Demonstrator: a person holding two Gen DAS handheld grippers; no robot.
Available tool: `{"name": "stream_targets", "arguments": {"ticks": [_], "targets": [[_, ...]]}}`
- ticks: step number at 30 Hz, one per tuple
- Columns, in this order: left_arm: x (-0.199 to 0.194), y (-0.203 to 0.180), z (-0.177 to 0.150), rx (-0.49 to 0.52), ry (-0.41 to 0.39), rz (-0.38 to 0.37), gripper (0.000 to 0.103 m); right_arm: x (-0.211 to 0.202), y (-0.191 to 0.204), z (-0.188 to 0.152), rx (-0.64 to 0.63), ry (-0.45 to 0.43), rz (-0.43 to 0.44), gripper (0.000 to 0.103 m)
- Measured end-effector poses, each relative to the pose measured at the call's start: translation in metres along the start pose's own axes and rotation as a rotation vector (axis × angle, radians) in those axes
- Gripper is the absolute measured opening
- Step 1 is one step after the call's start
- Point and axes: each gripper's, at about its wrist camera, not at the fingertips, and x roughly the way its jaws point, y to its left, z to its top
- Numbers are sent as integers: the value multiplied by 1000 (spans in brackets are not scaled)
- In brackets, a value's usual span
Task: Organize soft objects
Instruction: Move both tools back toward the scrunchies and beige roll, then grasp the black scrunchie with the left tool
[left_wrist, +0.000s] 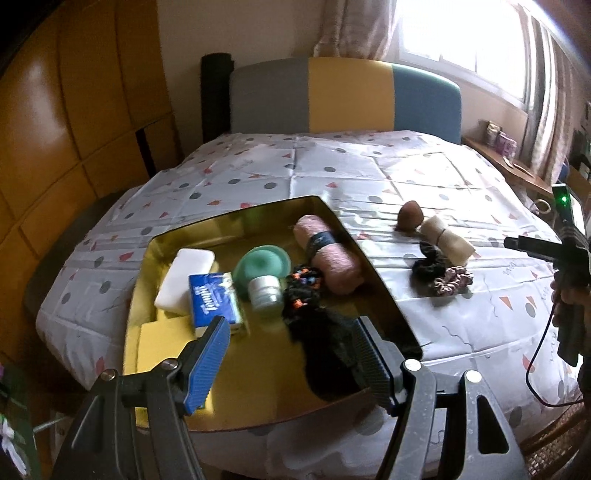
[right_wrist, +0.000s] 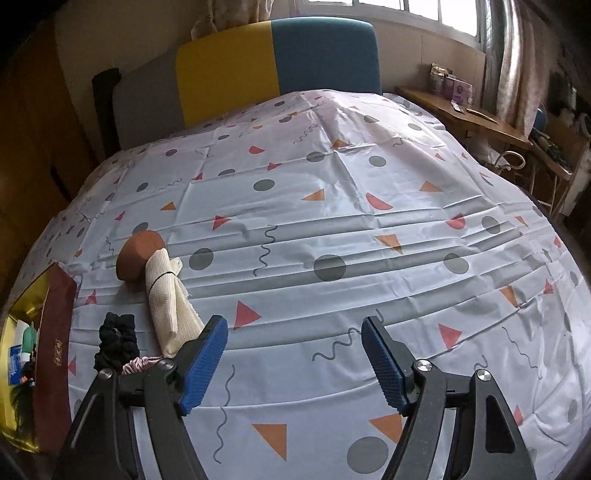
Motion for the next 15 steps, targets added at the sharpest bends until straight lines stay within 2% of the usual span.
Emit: {"name": "stream_targets", "arguments": {"ticks": [5, 9, 15], "targets": [[2, -20, 12, 37, -5, -62, 70, 0, -1, 0, 8, 0, 0, 77], [7, -35, 24, 28, 13, -135, 70, 0, -4, 1, 23, 5, 1, 77], [20, -80, 42, 110, 46, -232, 68, -2, -4, 2, 32, -1, 13, 78]]}}
